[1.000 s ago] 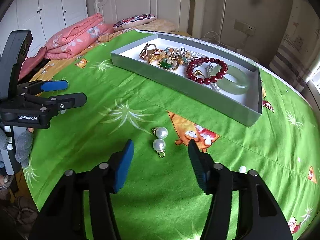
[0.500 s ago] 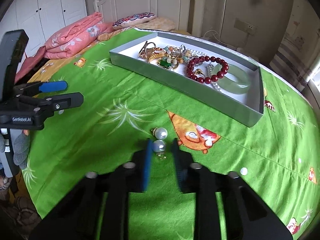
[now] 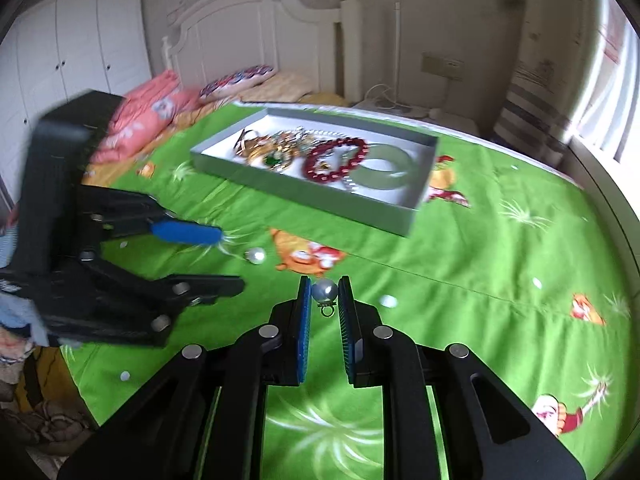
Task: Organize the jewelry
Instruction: 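Grasp a pearl drop earring with the right tool, then carry the pearl earring over the silver box with the right tool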
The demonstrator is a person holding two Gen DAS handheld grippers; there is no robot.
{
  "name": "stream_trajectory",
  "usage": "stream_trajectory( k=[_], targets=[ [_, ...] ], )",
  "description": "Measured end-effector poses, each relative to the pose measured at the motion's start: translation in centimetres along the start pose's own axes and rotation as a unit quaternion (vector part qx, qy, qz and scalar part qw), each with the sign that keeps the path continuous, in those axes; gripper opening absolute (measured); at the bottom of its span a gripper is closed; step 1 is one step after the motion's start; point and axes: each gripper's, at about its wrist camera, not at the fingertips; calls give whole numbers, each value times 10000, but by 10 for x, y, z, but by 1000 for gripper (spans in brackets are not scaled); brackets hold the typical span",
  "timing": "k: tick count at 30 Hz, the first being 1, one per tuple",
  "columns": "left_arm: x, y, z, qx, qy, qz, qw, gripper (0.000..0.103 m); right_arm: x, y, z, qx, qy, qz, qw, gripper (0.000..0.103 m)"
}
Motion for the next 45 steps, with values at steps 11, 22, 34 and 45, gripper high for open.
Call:
stream_trajectory(
  k=[11, 22, 34, 45],
  targets=[
    [-9, -4, 15, -73, 23, 337, 9994, 17, 7, -11, -7, -105, -128, 161, 9997, 16],
    [-11, 8, -16, -135, -346, 201, 9991, 17, 1, -2, -7, -49, -181, 80, 9998, 16],
    [-6, 31, -26, -304, -403, -101, 9987, 17, -2, 9, 4, -109, -117, -35, 9999, 16],
    [-6, 35, -28, -346, -444, -176, 9983, 17, -4, 15, 8, -108, -98, -67, 9999, 16]
  ],
)
Point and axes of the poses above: each gripper's, at about its wrist camera, not at the fingertips, and z roughly the way its jaws point, y to its left, x to its underside, and after that the axes turned 3 degrees about -x, right-handed
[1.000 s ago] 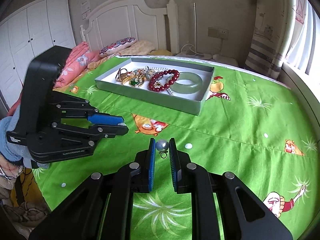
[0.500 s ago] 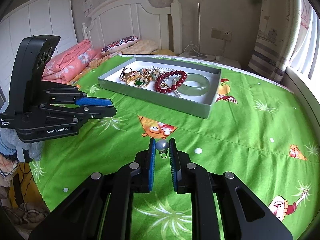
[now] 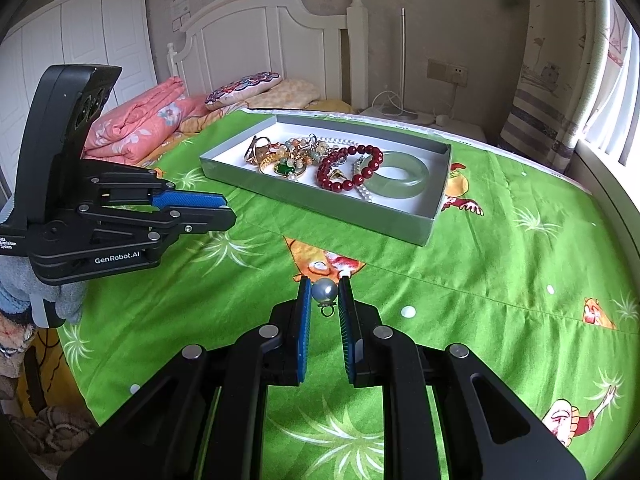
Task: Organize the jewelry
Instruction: 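Carry the pearl earring over the silver box with the right tool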
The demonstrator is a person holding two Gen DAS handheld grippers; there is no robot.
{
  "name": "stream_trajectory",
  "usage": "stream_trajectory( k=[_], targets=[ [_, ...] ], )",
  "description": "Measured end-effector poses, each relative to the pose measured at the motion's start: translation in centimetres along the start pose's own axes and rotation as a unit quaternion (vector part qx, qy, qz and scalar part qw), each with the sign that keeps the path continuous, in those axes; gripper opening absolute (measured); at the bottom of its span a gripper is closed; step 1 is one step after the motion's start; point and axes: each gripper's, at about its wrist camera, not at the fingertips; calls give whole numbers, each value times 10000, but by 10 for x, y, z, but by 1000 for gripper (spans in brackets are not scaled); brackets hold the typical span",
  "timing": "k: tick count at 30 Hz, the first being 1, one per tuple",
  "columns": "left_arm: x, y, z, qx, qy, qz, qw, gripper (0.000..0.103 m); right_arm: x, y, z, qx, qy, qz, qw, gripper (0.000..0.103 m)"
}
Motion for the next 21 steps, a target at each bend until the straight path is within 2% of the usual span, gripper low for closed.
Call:
stream_trajectory(
  k=[13, 21],
  targets=[
    [0, 13, -1, -30, -40, -183, 9998, 17, -17, 9, 8, 33, -76, -178, 9998, 16],
    [-18, 25, -6, 9, -248, -505, 9984, 17, -41, -1, 11, 91, -325, -110, 9994, 16]
  ],
)
Point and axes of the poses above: each gripper's, at about its wrist camera, not at the fingertips, and z roughly the way its jaws point, y to its left, x to its underside, and after that the axes turned 3 degrees about -x, right-handed
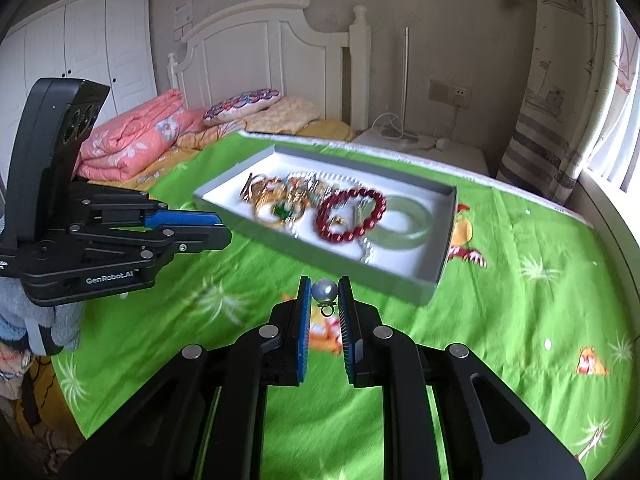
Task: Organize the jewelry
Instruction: 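Carry the pearl earring over the silver box with the right tool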
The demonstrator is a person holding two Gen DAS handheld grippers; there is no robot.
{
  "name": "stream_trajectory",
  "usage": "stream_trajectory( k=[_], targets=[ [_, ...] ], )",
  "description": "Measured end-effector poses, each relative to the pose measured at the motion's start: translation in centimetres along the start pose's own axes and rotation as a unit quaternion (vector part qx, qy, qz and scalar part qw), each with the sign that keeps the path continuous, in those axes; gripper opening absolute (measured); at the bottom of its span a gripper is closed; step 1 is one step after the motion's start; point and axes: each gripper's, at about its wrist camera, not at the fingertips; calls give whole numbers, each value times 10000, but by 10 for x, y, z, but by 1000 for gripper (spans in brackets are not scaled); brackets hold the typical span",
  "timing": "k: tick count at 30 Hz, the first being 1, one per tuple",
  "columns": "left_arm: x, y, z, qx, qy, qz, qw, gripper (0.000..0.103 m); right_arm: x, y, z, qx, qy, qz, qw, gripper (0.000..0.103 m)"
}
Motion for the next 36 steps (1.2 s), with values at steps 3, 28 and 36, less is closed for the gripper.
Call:
stream_trajectory(
  k=[3, 28, 36],
  targets=[
    [-13, 2, -2, 54, -111, -139, 9998, 17, -7, -7, 3, 41, -71, 47, 10000, 16],
    [-114, -16, 72, 1019, 79, -835, 9913, 17, -46, -57, 56, 244, -13, -81, 9997, 16],
    [-131, -9, 102, 1118, 326, -1141, 9866, 17, -56, -70, 71, 229, 45, -36, 9997, 16]
  ],
)
Point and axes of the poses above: each gripper's, at about its wrist camera, not at the fingertips, and z roughly the way its jaws point, y to its left, x to its underside, and after that the axes turned 3 degrees about -x, right-handed
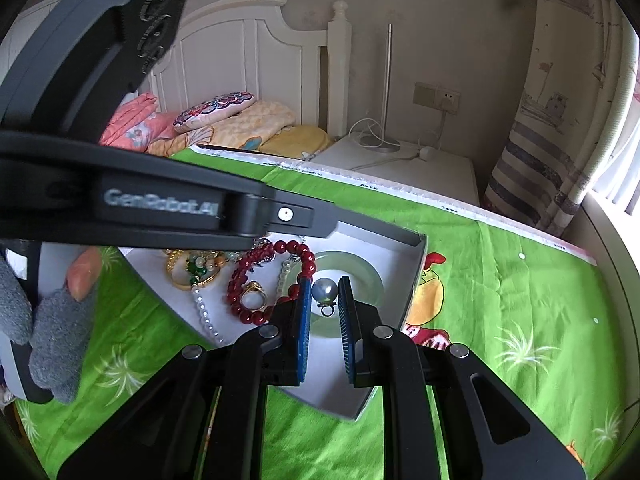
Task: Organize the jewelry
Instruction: 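Carry the pearl earring over the silver box with the right tool, then lower the earring into the box, open the right tool and withdraw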
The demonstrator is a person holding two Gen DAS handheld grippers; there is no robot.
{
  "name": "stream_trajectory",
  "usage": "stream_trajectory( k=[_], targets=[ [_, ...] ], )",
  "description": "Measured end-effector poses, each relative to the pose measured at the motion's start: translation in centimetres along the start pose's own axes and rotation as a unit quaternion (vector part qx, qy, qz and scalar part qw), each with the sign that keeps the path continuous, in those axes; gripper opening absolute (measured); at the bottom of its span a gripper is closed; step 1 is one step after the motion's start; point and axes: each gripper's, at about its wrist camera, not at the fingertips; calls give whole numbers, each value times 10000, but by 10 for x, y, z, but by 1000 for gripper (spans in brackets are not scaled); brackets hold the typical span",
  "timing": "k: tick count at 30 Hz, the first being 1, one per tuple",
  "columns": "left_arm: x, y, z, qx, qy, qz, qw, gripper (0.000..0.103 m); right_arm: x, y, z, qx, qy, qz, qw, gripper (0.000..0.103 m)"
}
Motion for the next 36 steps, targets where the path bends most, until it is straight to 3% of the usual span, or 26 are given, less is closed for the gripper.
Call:
stream_trajectory(
  k=[9, 21, 24, 26, 28, 32, 34, 36],
  targets=[
    [-3, 1, 34, -317, 258, -51, 9992, 17, 1, -17, 18, -186, 160, 314, 9992, 16],
    [1, 9, 44, -452, 319, -134, 9984, 17, -1, -23, 32, -259, 220, 438, 9985, 17],
    [1, 11, 43, -473, 289, -209, 9982, 22, 0, -27, 32, -246, 263, 526, 9980, 20],
    [1, 13, 38, -519, 217, -268, 9981, 37, 2, -30, 28, -229, 269, 584, 9977, 27],
    [0, 14, 29, -583, 76, -304, 9978, 48, 3, -34, 21, -221, 203, 661, 9974, 45],
    [-2, 14, 1, -895, -317, -217, 9952, 69, -5, -43, -5, -163, -95, 819, 9965, 47],
    [-3, 11, -16, -1139, -591, -138, 9916, 78, -13, -49, -25, -32, -321, 932, 9951, 63],
    [-3, 6, -42, -1427, -974, -44, 9849, 92, -22, -53, -53, 44, -647, 1033, 9925, 71]
  ],
)
Point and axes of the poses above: each gripper's, at about its wrist camera, not at the fingertips, and z roughly the way its jaws point, y to its left, x to its underside, and after that the axes turned 3 degrees about -x, right-handed
